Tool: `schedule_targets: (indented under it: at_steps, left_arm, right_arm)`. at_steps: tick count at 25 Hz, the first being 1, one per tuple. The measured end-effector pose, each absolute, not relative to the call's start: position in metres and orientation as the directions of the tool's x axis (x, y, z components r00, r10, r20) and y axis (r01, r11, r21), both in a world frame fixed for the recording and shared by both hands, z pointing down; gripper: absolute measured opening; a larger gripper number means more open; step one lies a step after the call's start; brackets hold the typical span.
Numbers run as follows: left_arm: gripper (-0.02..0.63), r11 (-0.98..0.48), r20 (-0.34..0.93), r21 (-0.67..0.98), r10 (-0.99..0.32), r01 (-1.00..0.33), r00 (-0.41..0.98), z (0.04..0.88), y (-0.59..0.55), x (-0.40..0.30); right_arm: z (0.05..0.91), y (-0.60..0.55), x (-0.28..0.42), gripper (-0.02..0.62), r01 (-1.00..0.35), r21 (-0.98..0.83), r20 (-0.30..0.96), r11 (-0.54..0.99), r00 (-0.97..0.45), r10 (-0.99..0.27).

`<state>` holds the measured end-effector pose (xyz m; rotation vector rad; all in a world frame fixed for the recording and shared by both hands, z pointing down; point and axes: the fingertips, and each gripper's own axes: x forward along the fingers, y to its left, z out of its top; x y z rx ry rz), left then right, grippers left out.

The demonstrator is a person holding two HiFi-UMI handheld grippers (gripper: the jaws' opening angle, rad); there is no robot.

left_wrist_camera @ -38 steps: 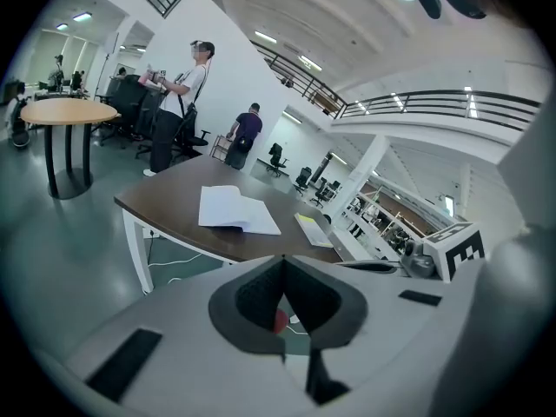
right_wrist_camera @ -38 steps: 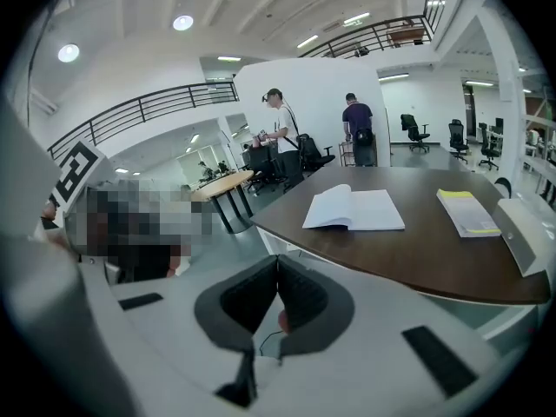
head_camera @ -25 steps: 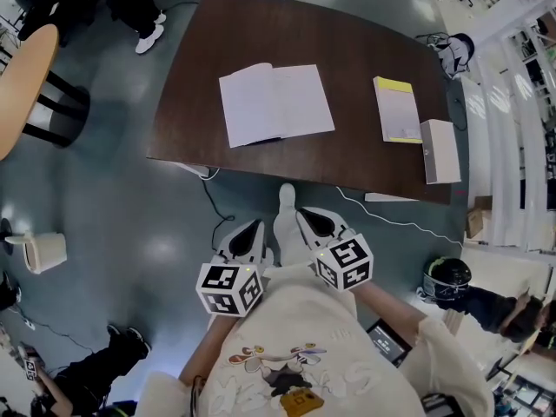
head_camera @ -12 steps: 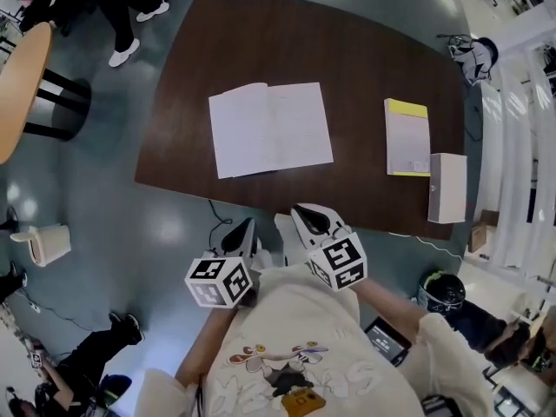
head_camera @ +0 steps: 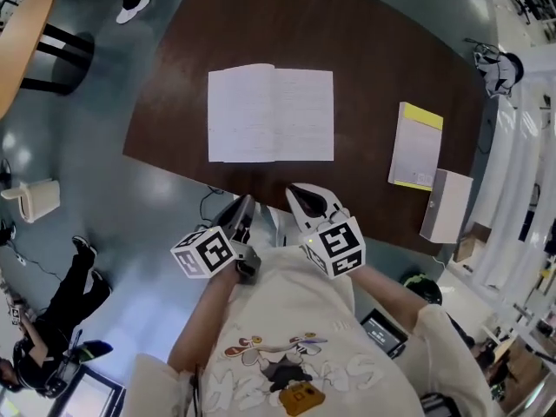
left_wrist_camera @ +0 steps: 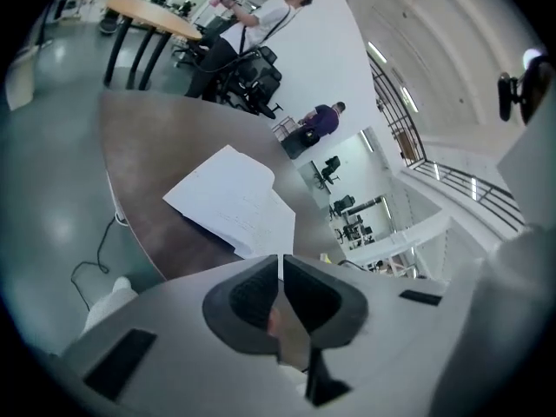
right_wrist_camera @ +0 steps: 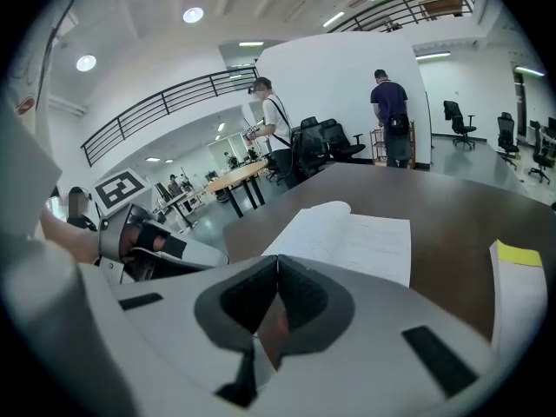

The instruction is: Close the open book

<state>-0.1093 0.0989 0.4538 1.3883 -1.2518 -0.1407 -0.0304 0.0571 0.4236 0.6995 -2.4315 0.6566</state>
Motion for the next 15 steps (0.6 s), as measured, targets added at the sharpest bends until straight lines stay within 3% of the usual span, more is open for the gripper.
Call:
schedule_targets:
  at_steps: [7, 15]
  left_arm:
    - [0.111, 0.367, 0.481, 0.869, -0.786, -0.333, 0.388, 0.480, 0.089, -0.117]
    - [0.162, 0.390, 0.396, 0.918, -0.883, -0.078, 0.252, 0.514, 0.077, -0.151]
  right_arm:
    - [0.438, 0.050, -0.040, 0.006, -0.561, -0.314, 0.618, 0.766, -0.733, -0.284]
    - [0.445, 0.047, -0.064, 0.006, -0.520, -0.308, 0.646, 0.796, -0.729, -0.226]
